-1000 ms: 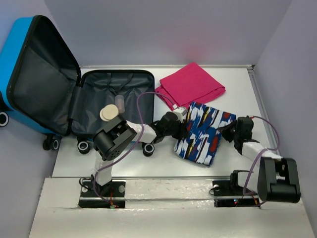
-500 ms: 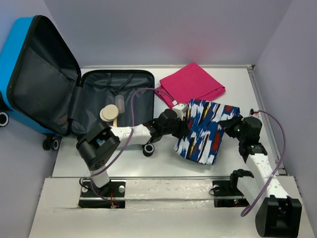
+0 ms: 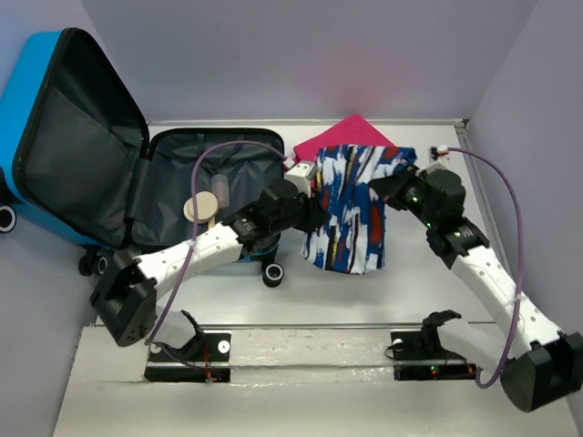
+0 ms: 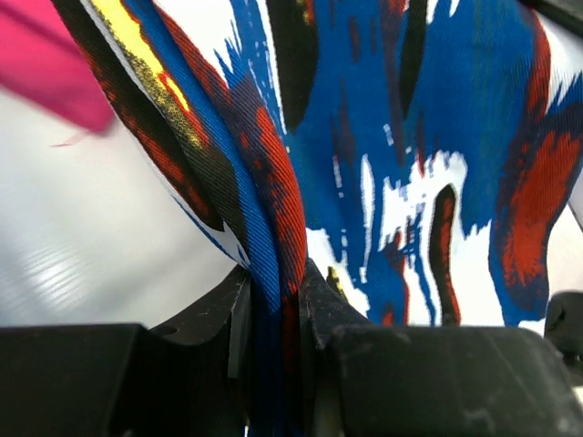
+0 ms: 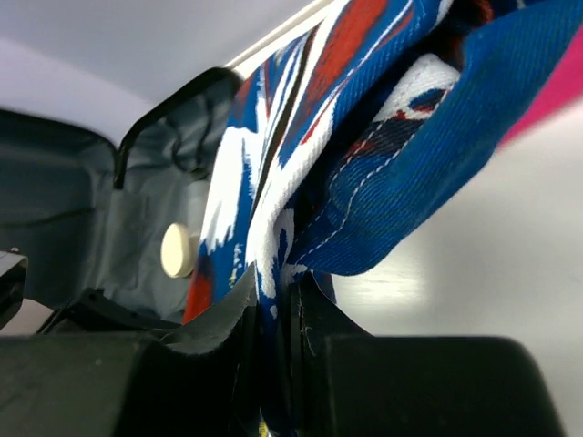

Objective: Pack the luggage

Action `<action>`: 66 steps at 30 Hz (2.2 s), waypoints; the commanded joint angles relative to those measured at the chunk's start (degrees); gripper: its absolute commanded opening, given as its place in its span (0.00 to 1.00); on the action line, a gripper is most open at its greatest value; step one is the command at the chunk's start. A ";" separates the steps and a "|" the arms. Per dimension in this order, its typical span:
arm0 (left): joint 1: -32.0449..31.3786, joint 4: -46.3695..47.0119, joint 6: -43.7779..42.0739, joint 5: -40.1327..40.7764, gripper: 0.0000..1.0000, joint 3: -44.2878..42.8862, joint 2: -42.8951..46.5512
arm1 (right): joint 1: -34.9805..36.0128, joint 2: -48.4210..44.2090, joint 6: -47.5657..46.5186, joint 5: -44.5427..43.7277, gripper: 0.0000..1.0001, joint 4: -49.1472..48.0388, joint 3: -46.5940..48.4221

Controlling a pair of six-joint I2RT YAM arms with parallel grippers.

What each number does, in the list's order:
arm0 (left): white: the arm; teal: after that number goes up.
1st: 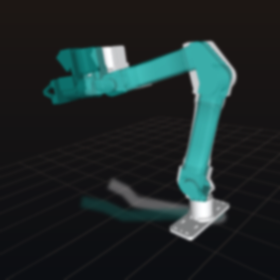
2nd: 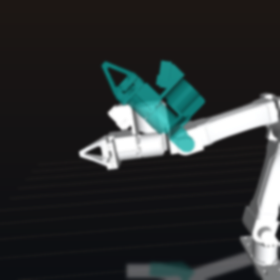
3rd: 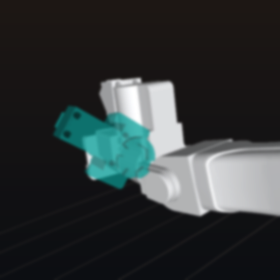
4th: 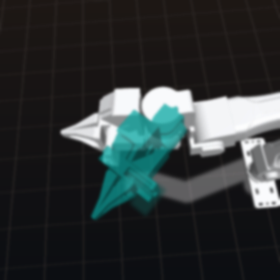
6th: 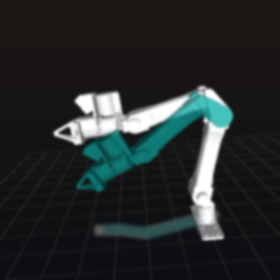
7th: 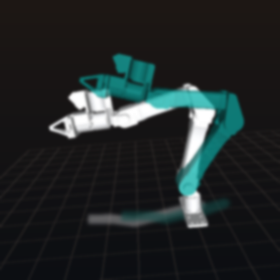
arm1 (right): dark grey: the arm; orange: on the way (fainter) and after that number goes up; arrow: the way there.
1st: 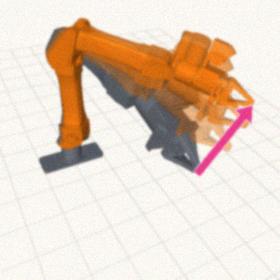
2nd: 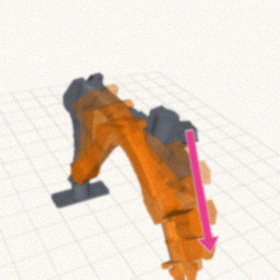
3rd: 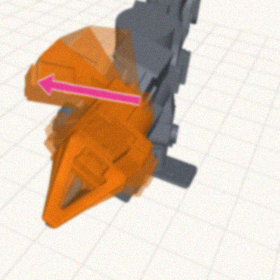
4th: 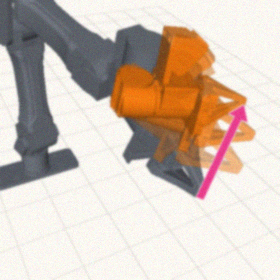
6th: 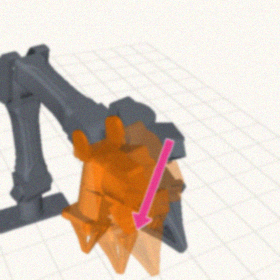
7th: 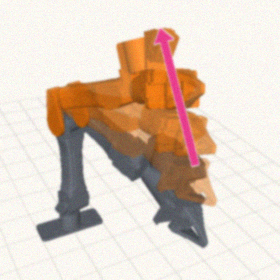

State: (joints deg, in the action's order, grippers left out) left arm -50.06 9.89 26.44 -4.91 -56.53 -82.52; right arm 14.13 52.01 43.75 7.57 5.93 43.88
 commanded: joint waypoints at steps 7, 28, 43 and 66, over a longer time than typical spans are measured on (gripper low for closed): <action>19.54 -16.89 -2.26 8.24 0.06 -6.83 20.37 | 21.01 31.55 -1.82 -4.15 0.07 -11.20 30.51; 54.02 -19.47 -2.09 10.52 0.99 -8.33 12.90 | 21.38 62.44 -9.29 -2.47 0.99 5.07 58.21; 39.88 -17.80 -3.06 10.27 0.99 -1.21 28.46 | 13.20 67.51 -25.19 -11.79 0.67 14.44 58.84; 11.84 -13.50 -2.35 9.91 0.99 -3.23 21.18 | 12.59 54.19 -24.32 -16.63 0.07 11.12 27.43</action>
State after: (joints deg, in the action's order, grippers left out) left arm -34.15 -7.40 24.32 3.51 -55.99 -58.39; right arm 26.98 117.36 20.82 -8.19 15.22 82.83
